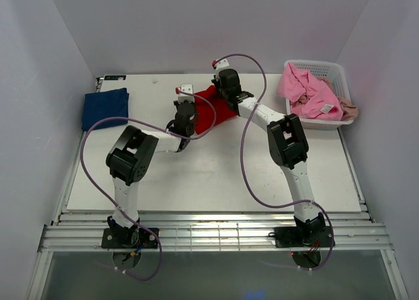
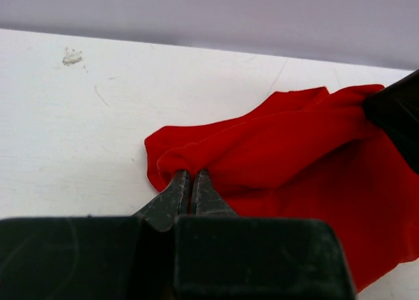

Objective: Fold and stack the t-shirts
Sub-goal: Fold the long partially folded tshirt into a neat square

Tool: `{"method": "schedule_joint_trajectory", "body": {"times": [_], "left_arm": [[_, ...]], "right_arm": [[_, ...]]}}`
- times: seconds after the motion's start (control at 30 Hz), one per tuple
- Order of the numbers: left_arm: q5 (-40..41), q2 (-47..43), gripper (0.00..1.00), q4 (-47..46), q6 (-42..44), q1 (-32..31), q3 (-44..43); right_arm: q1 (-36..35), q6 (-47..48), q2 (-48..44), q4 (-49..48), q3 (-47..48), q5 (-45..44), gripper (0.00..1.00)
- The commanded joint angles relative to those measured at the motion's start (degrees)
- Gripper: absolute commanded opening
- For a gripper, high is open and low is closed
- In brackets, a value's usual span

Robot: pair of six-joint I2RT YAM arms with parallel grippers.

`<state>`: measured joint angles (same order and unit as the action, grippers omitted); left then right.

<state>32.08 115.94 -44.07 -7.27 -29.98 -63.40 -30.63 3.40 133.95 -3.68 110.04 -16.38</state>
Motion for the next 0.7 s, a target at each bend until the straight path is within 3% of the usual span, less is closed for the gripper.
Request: {"method": "schedule_joint_trajectory", "body": {"times": [0.0, 0.17, 0.2, 0.23, 0.3, 0.33, 0.37, 0.53, 0.67], "left_arm": [[1.67, 0.51, 0.0, -5.4, 1.99, 0.8, -2.78], [1.67, 6.22, 0.0, -5.76, 4.1, 1.76, -7.79], [1.5, 7.97, 0.05, -5.5, 4.54, 1.85, -9.45], [1.5, 8.94, 0.17, -5.32, 4.89, 1.94, -10.25], [4.03, 11.4, 0.58, -5.06, 6.55, 2.03, -11.92], [5.53, 11.85, 0.92, -5.23, 6.91, 2.03, -13.06], [7.98, 11.77, 0.98, -5.93, 7.0, 2.03, -13.07], [10.99, 3.78, 0.98, -18.85, 14.29, 1.5, -5.88], [10.56, -0.62, 0.98, -19.03, 14.92, 0.01, -4.02]], "right_arm": [[0.66, 0.56, 0.87, -7.3, 3.69, -1.37, 0.1], [0.92, 1.34, 5.35, -7.66, 8.52, -1.73, 0.13], [1.01, 1.43, 6.84, -7.57, 9.92, -1.38, 0.23], [1.1, 1.78, 7.37, -8.0, 10.19, -0.94, 0.47], [1.36, 2.84, 8.25, -10.28, 9.41, 1.17, 0.64], [1.45, 3.19, 8.08, -11.34, 8.45, 1.52, 0.78], [1.71, 3.63, 7.56, -12.56, 7.13, 0.92, 0.79], [2.24, 4.33, -6.05, -28.12, -14.12, 0.21, 0.81], [2.07, 4.16, -11.95, -28.05, -19.16, 2.75, 0.82]]}}
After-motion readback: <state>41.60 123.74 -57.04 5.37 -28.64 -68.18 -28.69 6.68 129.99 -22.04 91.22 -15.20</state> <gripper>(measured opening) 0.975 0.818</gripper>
